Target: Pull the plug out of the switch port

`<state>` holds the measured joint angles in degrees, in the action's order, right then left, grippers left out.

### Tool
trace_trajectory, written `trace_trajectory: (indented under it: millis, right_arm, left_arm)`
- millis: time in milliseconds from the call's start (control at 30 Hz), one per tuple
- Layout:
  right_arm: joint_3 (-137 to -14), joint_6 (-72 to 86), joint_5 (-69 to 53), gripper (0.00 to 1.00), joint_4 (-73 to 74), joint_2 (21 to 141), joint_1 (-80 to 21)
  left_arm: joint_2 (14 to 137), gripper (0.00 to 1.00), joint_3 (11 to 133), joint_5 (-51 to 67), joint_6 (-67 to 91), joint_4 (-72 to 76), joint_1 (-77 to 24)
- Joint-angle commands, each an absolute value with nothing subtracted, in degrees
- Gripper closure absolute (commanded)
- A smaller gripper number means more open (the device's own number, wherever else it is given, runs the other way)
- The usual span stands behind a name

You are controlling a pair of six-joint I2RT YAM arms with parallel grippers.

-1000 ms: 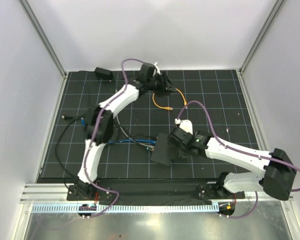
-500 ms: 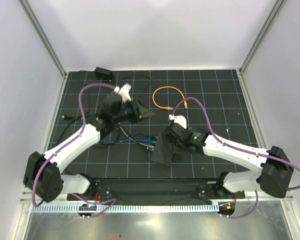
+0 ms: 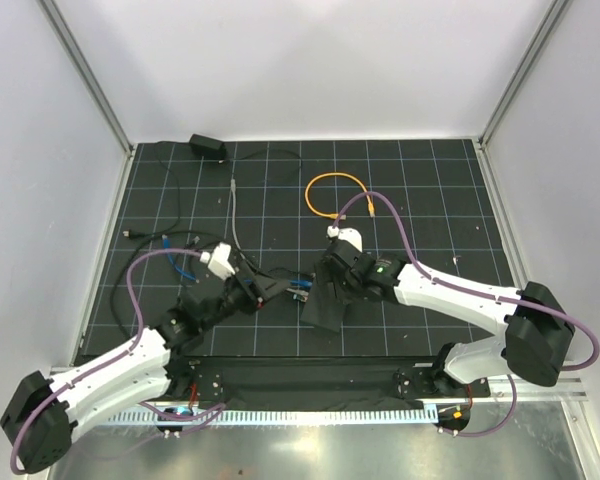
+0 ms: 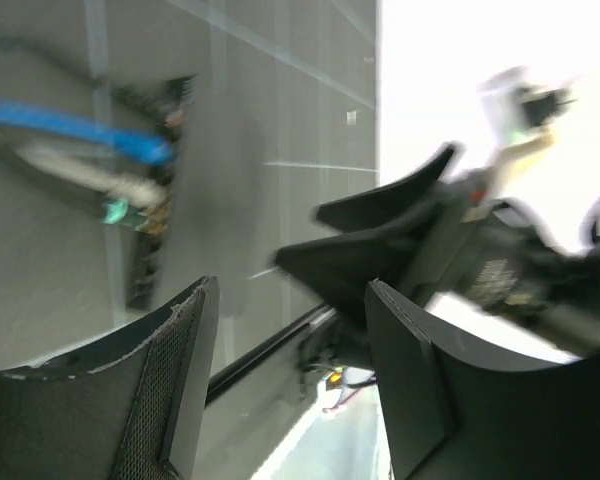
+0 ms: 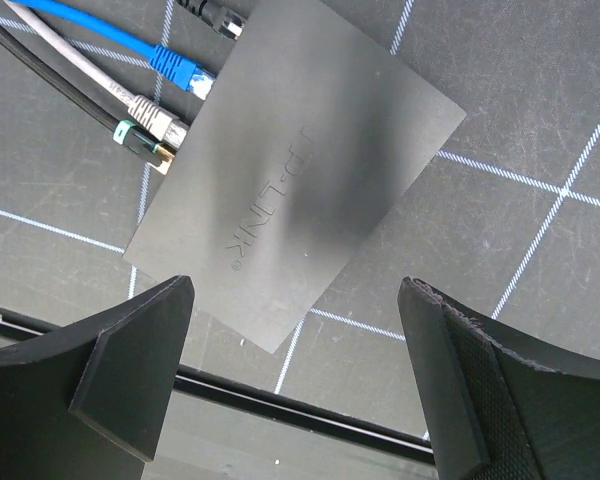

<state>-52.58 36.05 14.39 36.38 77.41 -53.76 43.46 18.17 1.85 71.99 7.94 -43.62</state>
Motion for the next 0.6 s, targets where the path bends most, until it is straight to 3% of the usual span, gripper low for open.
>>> trace_trajectory:
  millis: [0, 200, 567]
  right_arm:
    - [-54.76, 35.16, 13.89, 0.08, 34.63, 77.25, -53.17]
    - [-54.84, 35.51, 12.83, 0.08, 34.02, 78.48, -53.17]
    - [-55.28, 35.68, 12.92, 0.08, 34.1, 79.8, -53.09]
  left_arm:
    - [41.4, 0.37, 12.59, -8.16, 77.34, 14.23, -49.1]
    - [44.73, 0.47, 7.65, -22.4, 79.45, 22.84, -57.83]
    - [57.65, 0.55, 6.42, -26.63, 81.91, 34.52, -59.94]
